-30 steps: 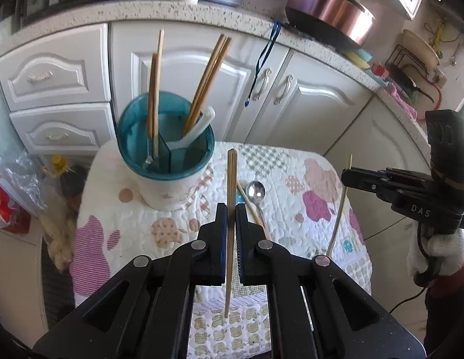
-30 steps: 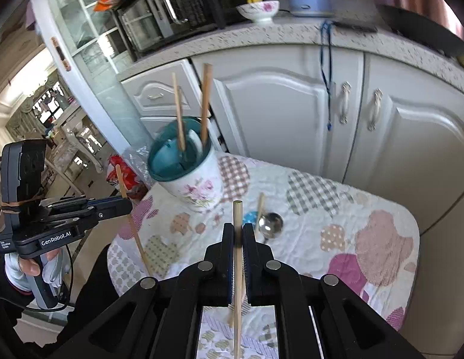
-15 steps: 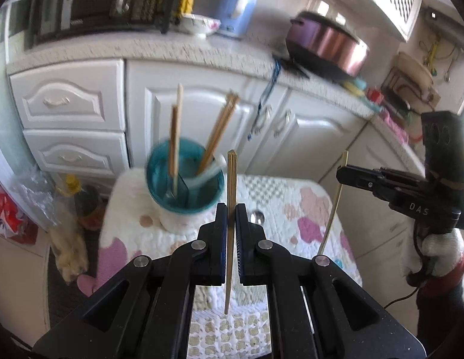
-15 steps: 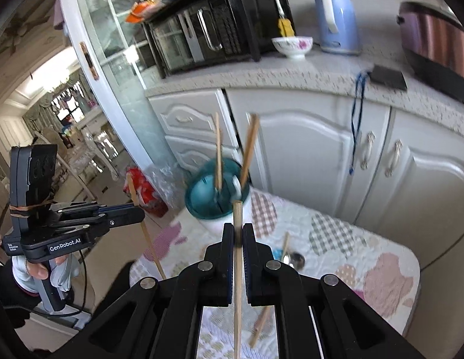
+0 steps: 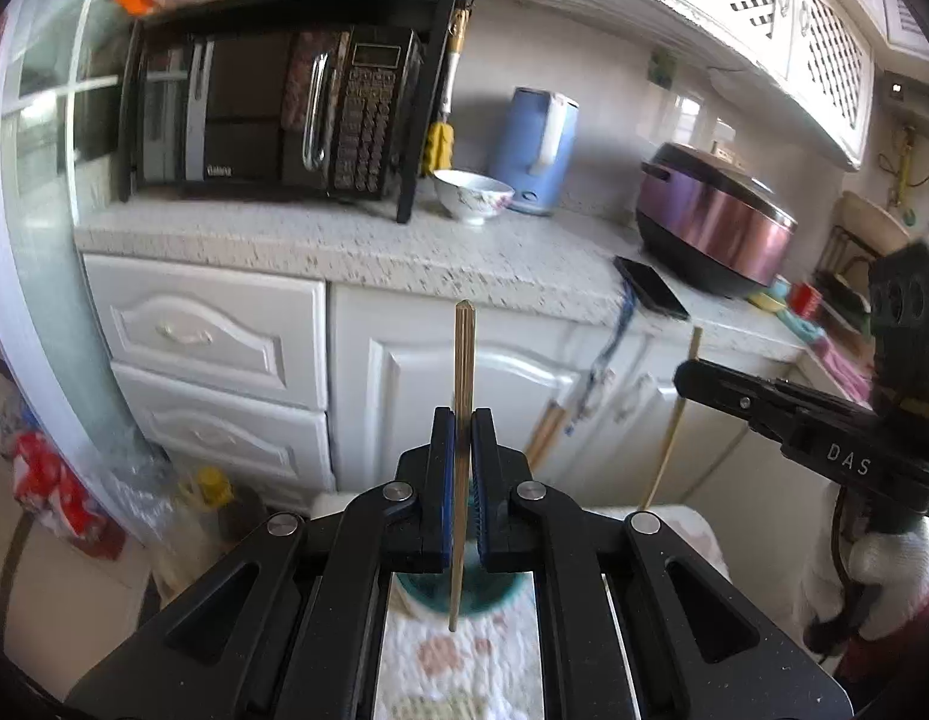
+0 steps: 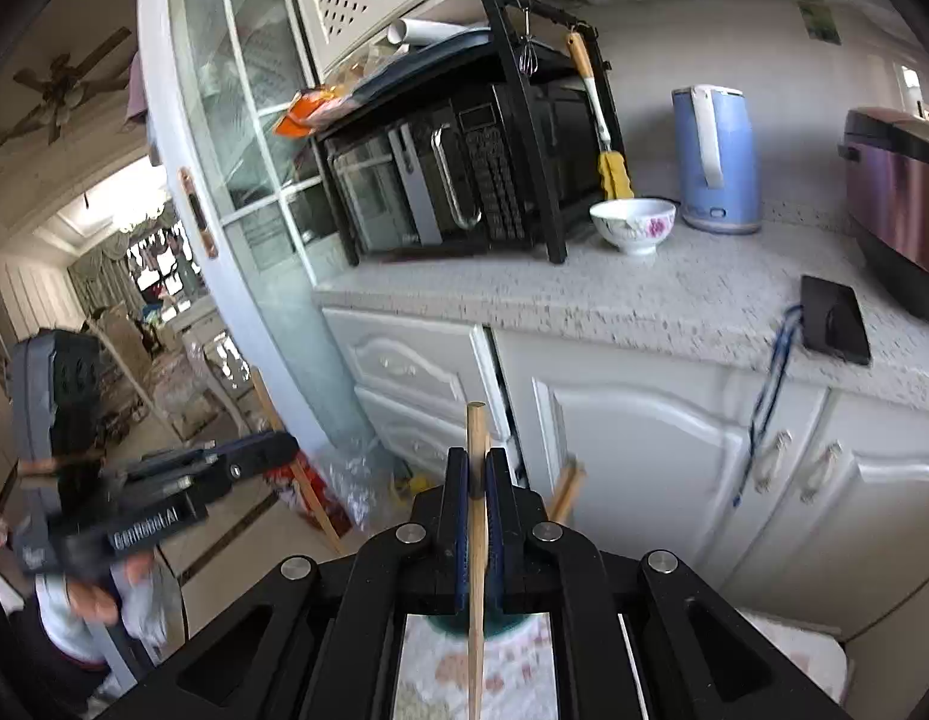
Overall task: Organize utensils
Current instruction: 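Lift and carry both chopsticks toward the holder with both tools, then lower the chopstick into the holder with the left tool while the right lowers its chopstick in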
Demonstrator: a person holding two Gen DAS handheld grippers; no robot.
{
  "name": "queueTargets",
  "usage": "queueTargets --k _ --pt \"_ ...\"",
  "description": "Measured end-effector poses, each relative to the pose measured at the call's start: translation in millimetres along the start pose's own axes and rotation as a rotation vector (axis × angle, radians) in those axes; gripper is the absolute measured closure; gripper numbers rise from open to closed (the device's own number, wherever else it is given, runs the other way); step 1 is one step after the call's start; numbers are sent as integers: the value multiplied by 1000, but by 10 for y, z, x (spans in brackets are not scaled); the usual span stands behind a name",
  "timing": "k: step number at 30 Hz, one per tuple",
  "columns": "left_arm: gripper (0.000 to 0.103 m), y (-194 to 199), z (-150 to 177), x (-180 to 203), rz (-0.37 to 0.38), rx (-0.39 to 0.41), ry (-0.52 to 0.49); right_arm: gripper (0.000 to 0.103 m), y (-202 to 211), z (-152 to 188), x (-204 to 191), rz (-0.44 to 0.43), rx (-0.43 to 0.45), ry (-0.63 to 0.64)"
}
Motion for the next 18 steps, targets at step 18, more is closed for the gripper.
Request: queueTargets --k 18 --pt "99 -930 150 -242 -79 -72 30 98 -1185 -170 185 50 -12 -4"
Point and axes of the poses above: each gripper's, at about its wrist camera, not at the fingertips, and y roughly against the way its jaws point, x to its right, z to its underside, the point moved 2 cm from there along -y, roughly the way its jaws point, and after that the axes turned 2 degrees about -z, right-handed, at the moved point
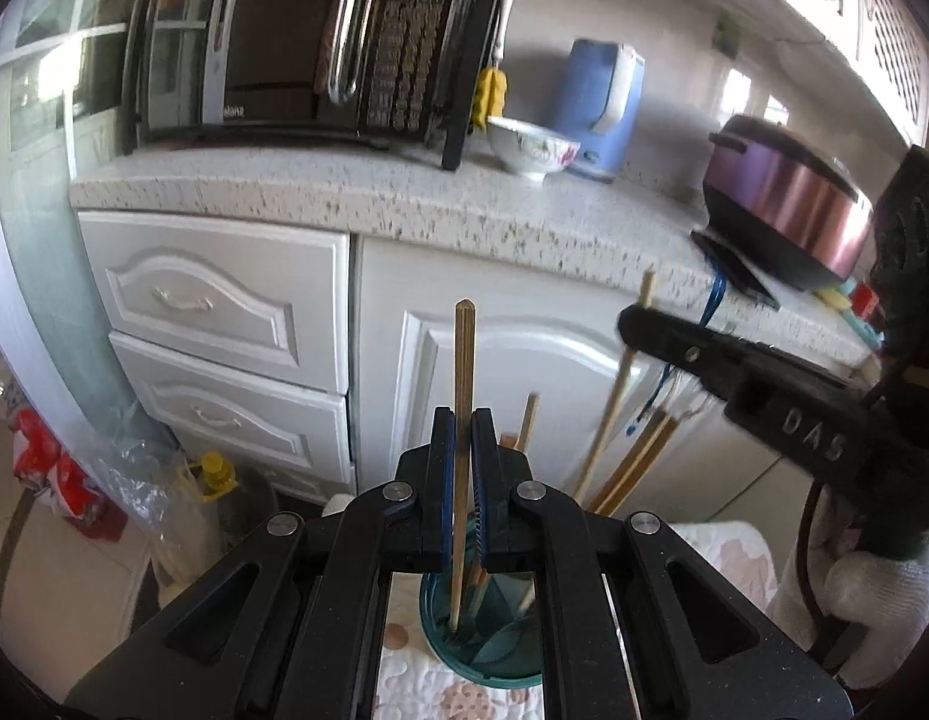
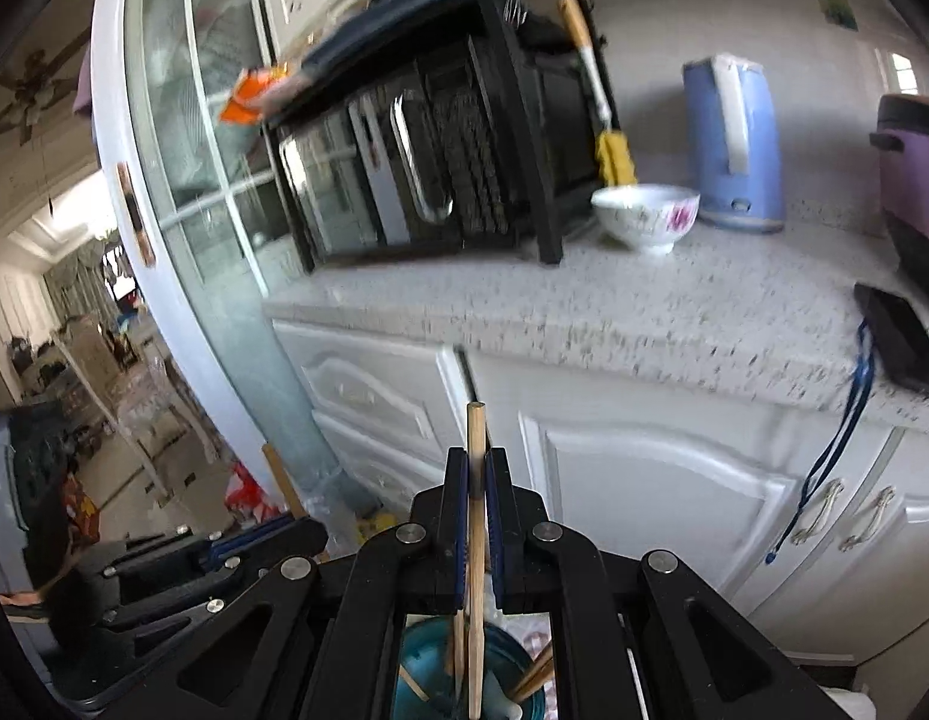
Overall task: Organize utensils
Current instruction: 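Lower the chopstick into the holder with the left tool while the right lowers its chopstick in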
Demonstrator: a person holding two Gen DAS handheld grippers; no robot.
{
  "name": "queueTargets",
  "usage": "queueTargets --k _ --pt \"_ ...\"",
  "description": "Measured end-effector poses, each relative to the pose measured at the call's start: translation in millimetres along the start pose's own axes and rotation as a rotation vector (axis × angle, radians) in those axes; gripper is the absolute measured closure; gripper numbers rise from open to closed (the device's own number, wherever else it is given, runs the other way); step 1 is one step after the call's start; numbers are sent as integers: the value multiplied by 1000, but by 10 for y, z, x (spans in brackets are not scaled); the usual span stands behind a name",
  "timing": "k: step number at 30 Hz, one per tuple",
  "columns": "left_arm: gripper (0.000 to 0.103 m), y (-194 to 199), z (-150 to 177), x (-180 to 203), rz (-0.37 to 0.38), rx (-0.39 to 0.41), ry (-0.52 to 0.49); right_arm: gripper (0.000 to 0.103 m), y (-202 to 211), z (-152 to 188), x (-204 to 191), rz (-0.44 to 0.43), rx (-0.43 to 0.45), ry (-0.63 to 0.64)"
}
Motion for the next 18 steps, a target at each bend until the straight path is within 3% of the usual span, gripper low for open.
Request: queueTargets --k 8,14,15,17,18 --pt "99 -208 249 24 -22 -64 -9 97 -232 378 92 -24 -139 -10" --pt "99 -276 372 31 -27 -102 -4 96 -206 488 78 -43 -187 1" --pt "99 -277 387 34 -31 -104 -1 94 -178 479 87 -44 -182 -3" --pt "99 -266 406 39 -35 -109 2 69 -92 483 104 -49 -173 -8" --pt "99 -264 413 34 -34 -111 4 69 -59 500 104 -47 -172 -10"
Point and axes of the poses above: each gripper's, at about its wrist camera, not at the fingertips, and y roughly against the way its jaws point, x to its right, z to its underside, the point moved 2 cm from there along -y, roughly the way its jaws point, and after that the axes turned 2 degrees about -z, right-handed, at the moved point
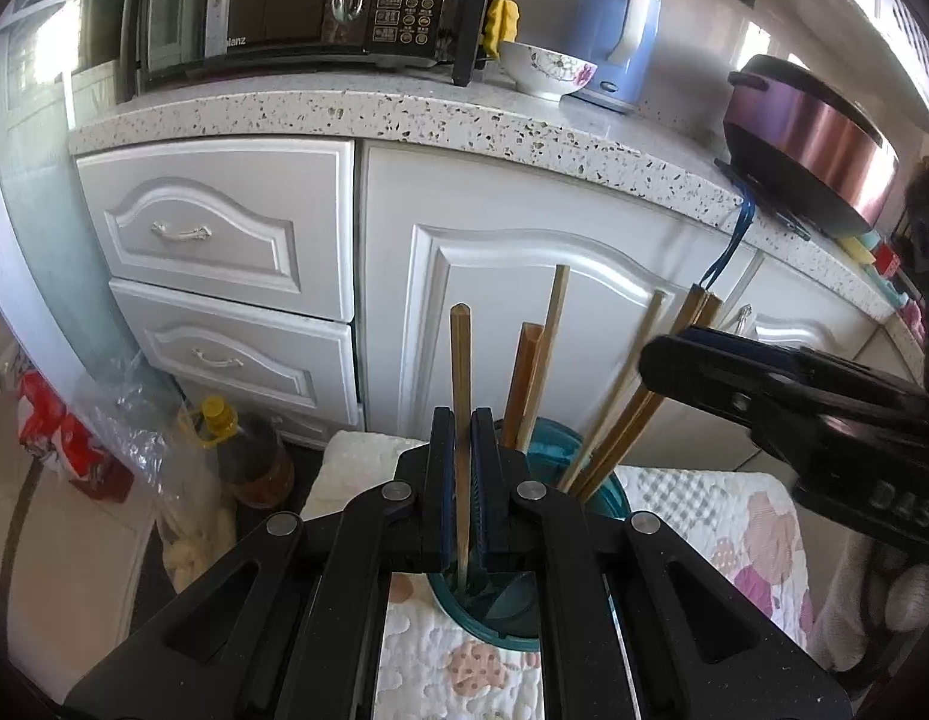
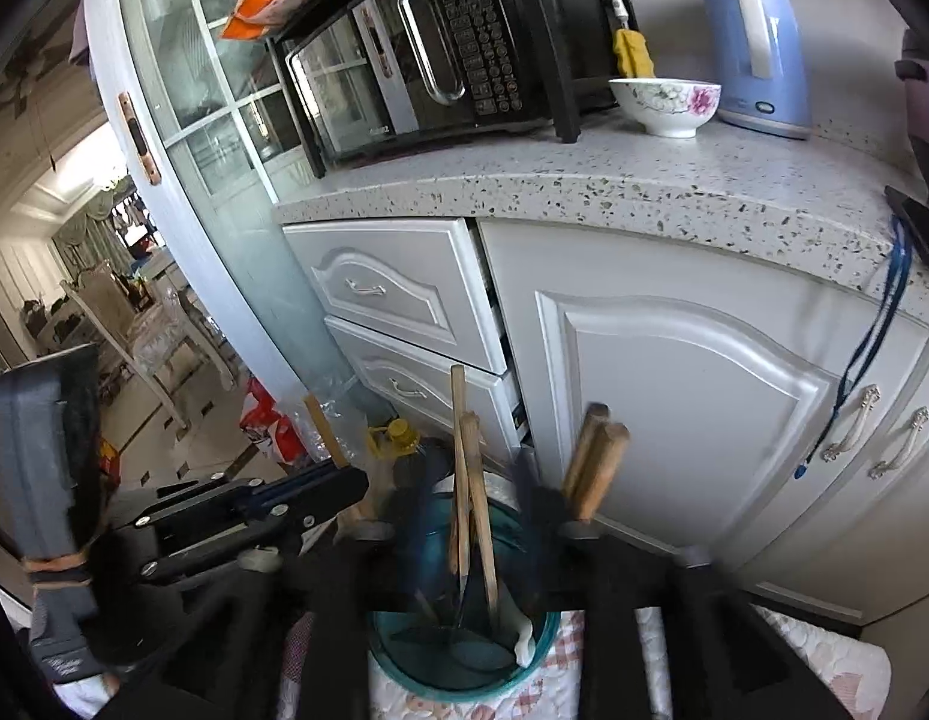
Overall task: Organize utensils
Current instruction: 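Lower the chopstick into the holder with the left tool while the right lowers its chopstick in, then withdraw both tools from the holder toward the last chopstick and silver spoon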
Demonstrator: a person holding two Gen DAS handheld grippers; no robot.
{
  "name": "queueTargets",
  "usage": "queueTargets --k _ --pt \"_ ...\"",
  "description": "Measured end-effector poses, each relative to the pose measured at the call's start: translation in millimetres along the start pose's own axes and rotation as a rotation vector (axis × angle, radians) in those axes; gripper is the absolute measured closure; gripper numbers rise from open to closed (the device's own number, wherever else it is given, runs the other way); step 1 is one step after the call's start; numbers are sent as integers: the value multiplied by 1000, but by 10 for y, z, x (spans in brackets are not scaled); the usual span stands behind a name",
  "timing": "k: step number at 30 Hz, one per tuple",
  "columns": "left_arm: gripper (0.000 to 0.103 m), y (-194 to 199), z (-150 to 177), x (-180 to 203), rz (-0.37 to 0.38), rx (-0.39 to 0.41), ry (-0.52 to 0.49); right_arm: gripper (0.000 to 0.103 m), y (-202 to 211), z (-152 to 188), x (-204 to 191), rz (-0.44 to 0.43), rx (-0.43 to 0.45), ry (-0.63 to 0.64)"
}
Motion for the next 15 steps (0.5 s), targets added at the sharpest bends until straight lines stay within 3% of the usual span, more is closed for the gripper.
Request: queueTargets --k 4,6,15 --pt "91 17 43 1 -6 -17 11 69 95 100 10 8 -5 -8" --pt "75 46 65 -3 -6 -13 20 69 136 162 23 10 -5 -18" --pt "68 222 181 71 -23 6 17 69 310 452 73 36 -7 -61"
Point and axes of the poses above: each gripper's, at about its wrist camera, not at the fingertips, and y roughly against the way its jaws point, x to its right, z to its underside, the point moved 2 cm from there along -y, roughly the way its jaws point, and after that the axes turned 2 degrees about -z, right-handed, at the moved point
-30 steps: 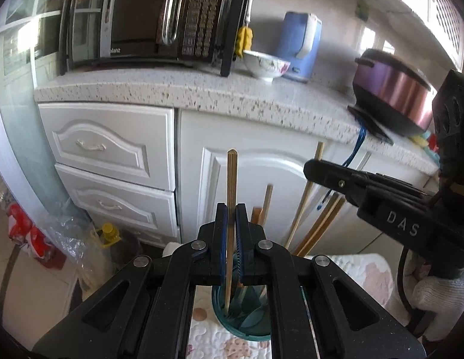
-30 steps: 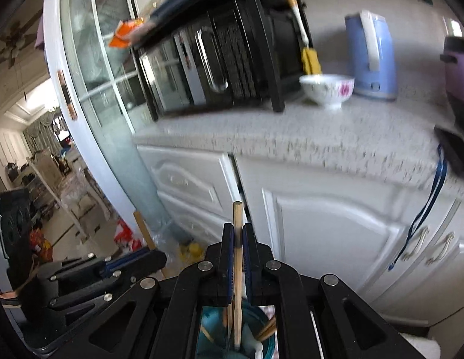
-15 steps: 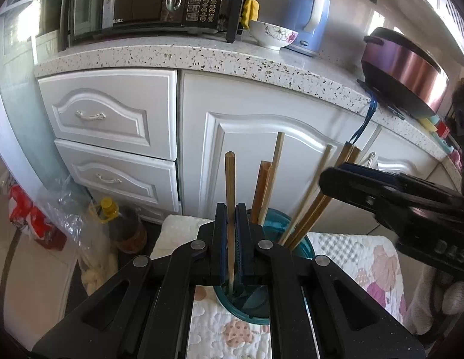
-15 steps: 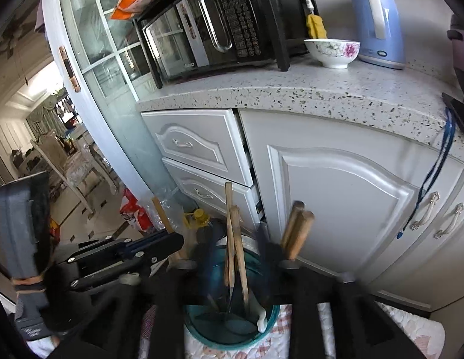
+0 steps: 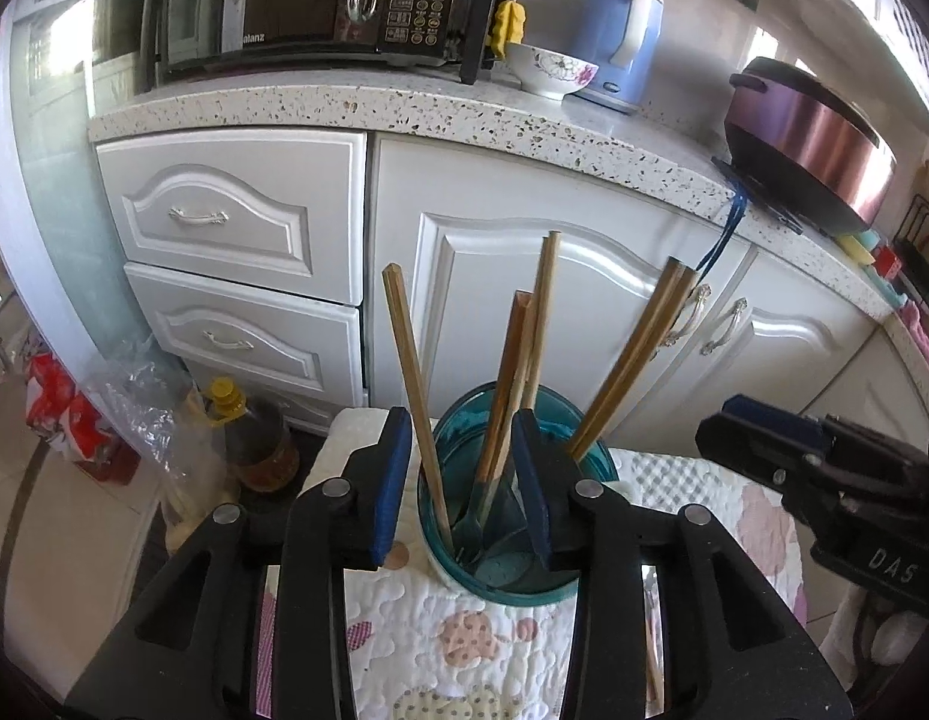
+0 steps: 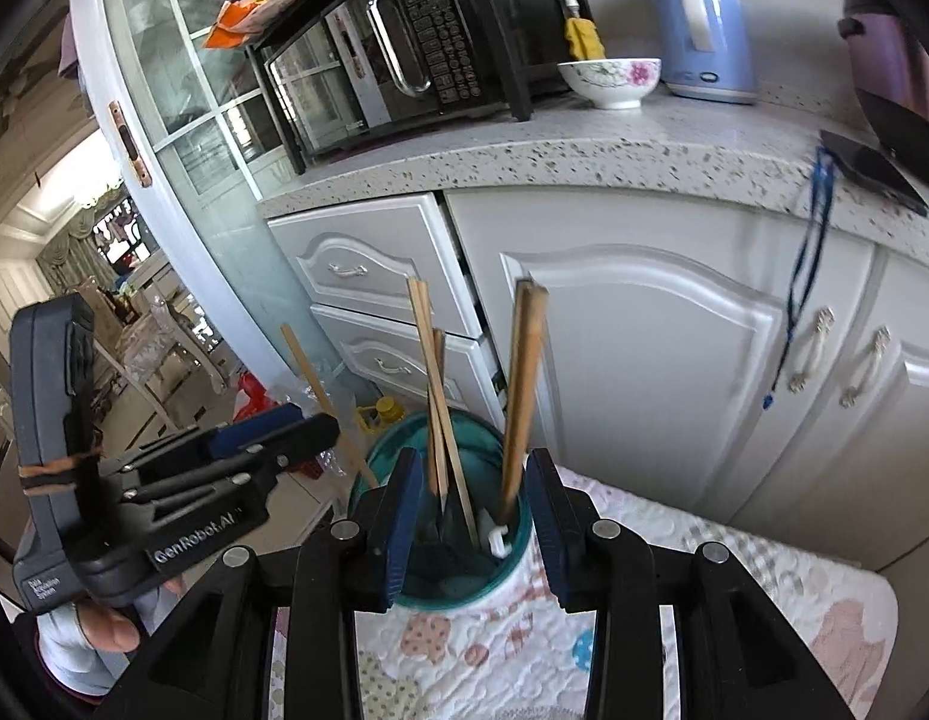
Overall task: Organize utensils
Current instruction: 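Withdraw both tools from the holder toward the last chopstick and silver spoon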
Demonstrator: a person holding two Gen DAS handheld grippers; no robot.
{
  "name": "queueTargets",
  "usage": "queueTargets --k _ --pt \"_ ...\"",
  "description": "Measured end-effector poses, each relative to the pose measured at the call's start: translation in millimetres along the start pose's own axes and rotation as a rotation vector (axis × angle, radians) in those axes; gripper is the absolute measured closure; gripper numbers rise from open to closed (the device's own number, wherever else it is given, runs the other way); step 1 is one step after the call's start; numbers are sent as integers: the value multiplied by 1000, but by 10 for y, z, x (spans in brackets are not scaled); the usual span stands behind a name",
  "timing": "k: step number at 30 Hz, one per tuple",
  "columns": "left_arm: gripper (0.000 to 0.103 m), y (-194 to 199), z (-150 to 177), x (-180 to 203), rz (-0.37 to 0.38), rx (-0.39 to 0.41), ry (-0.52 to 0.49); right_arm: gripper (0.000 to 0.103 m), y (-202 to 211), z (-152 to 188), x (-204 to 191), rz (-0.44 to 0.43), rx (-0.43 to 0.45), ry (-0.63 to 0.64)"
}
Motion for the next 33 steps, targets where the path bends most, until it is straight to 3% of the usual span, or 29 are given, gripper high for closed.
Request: queueTargets --k 17,33 --pt "66 377 273 385 -23 47 -61 64 484 439 -7 95 36 -12" --pt "66 423 555 843 4 22 -137 62 853 778 217 167 36 -50"
Point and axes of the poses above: each gripper's, at about its wrist camera, not at the fingertips, and y roughly against the way its jaws point, x to its right, z to its underside, the point moved 2 cm from there along -y, roughly the way its jaws point, and after that the axes turned 2 degrees about -z, right-handed, at the moved point
